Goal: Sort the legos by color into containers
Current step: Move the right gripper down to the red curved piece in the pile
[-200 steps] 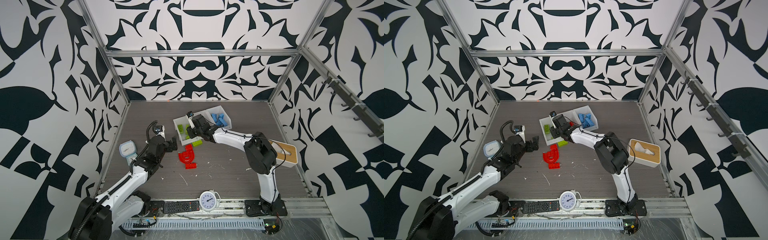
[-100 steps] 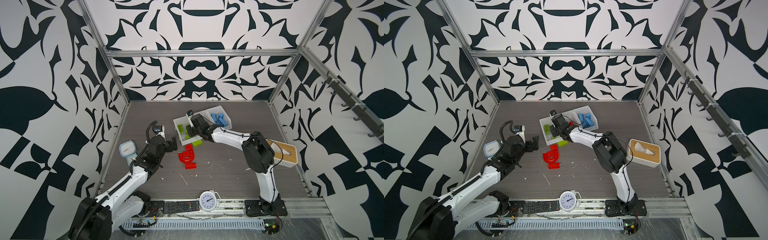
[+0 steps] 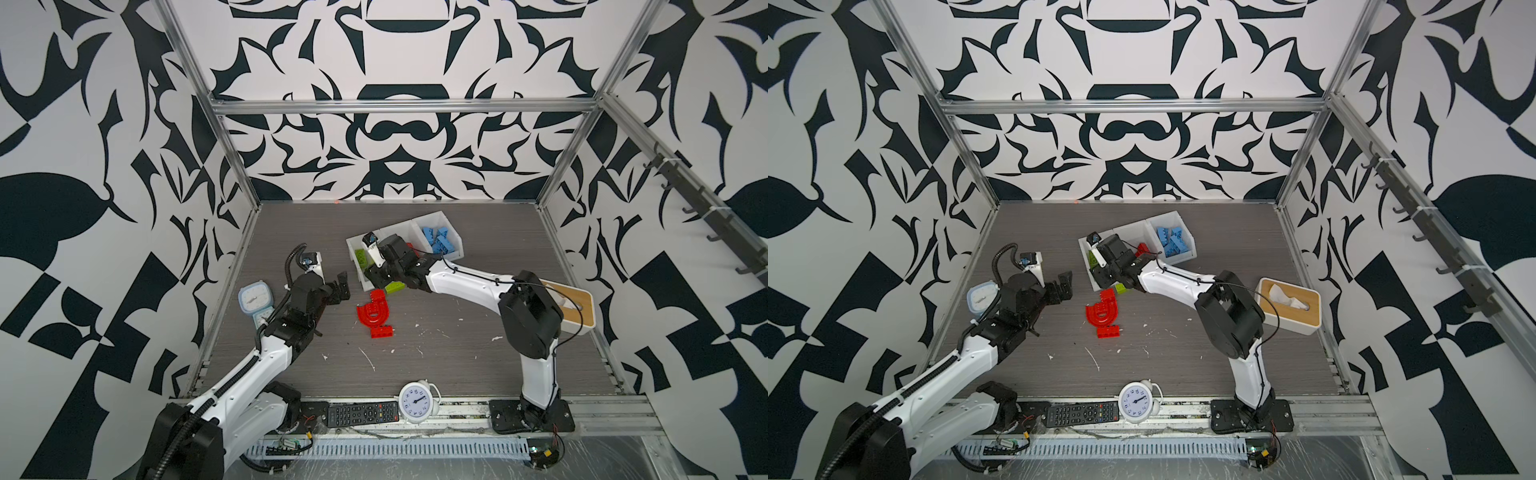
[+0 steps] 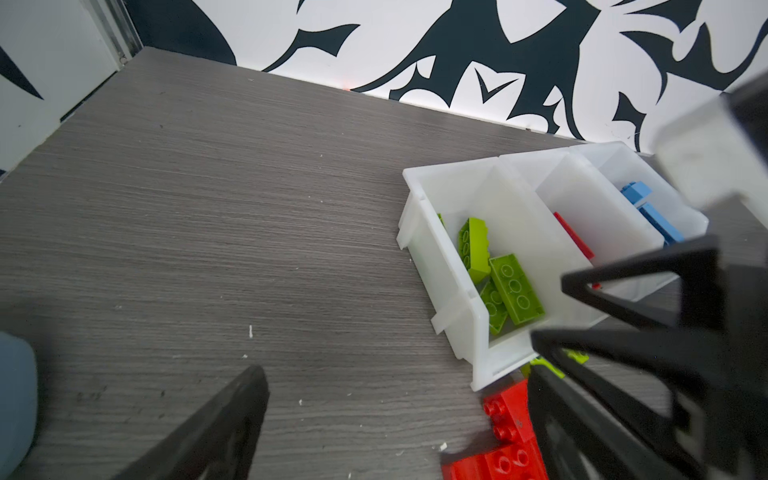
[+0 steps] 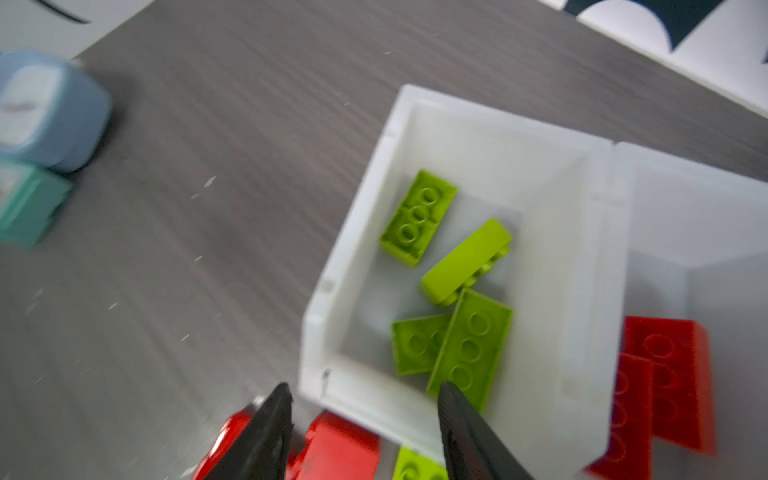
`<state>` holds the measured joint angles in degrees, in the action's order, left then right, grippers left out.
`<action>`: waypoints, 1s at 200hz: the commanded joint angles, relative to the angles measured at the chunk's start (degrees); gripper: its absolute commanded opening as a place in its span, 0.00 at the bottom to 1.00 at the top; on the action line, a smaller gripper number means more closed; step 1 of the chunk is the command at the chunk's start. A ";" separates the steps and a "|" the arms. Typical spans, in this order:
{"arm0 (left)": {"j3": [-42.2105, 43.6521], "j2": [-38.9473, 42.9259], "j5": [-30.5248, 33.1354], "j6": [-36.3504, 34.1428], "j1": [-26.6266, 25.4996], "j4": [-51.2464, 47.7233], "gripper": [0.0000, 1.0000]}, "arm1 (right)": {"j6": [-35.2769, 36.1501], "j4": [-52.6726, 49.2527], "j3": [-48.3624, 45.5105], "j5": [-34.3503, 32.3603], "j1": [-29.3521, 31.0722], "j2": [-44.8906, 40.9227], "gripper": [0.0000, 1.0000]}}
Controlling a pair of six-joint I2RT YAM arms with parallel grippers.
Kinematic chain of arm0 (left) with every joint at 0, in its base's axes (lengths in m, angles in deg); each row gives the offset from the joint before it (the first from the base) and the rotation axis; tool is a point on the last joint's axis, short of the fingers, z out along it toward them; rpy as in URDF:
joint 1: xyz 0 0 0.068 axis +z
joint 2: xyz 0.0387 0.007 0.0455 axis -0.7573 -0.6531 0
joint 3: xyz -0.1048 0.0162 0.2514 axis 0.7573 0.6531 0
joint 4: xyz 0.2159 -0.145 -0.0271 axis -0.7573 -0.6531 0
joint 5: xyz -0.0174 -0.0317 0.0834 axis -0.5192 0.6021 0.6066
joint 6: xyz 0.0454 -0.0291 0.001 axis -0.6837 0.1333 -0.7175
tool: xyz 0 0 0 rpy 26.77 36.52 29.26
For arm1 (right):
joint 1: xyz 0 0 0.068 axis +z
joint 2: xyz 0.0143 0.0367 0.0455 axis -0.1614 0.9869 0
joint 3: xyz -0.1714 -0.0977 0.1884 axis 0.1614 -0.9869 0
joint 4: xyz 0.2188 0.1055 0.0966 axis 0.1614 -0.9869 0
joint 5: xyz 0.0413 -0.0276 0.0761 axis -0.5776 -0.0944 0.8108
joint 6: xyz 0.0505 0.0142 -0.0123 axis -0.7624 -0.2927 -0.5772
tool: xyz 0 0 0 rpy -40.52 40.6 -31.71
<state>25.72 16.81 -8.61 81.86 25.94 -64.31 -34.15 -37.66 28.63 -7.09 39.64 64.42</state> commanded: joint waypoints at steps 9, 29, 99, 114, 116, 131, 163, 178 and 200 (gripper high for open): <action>1.06 1.66 -1.24 2.28 1.37 0.80 1.00 | 6.10 -8.92 -5.47 9.29 2.06 -9.97 0.59; 1.66 2.05 -2.68 3.31 2.44 1.32 1.00 | 7.66 -11.92 -9.40 9.88 2.88 -14.16 0.59; 1.22 1.85 -3.02 3.42 3.10 0.60 1.00 | 15.22 -14.23 -13.96 8.07 6.77 -14.04 0.59; 1.44 2.06 -2.82 3.42 3.27 0.78 1.00 | 16.14 -14.69 -12.93 8.10 7.12 -11.68 0.58; 1.46 2.05 -2.84 3.53 3.25 0.78 1.00 | 16.21 -14.72 -12.83 8.16 7.19 -11.34 0.58; 1.67 1.96 -3.35 3.93 3.93 0.77 1.00 | 16.75 -14.52 -11.87 7.65 7.79 -9.39 0.57; 1.69 1.11 -5.94 5.31 6.03 0.87 1.00 | 17.58 -14.60 -9.27 6.63 8.94 -5.19 0.54; 1.60 0.98 -6.10 5.35 6.15 0.77 1.00 | 17.63 -14.73 -8.58 5.96 9.08 -4.23 0.54; 1.69 1.38 -6.10 5.26 6.24 0.78 1.00 | 17.53 -13.48 -9.08 5.10 9.17 -4.11 0.53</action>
<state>26.59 17.97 -13.70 86.23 31.93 -63.85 -17.46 -51.76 17.59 -0.34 48.47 61.51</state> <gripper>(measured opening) 0.998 0.537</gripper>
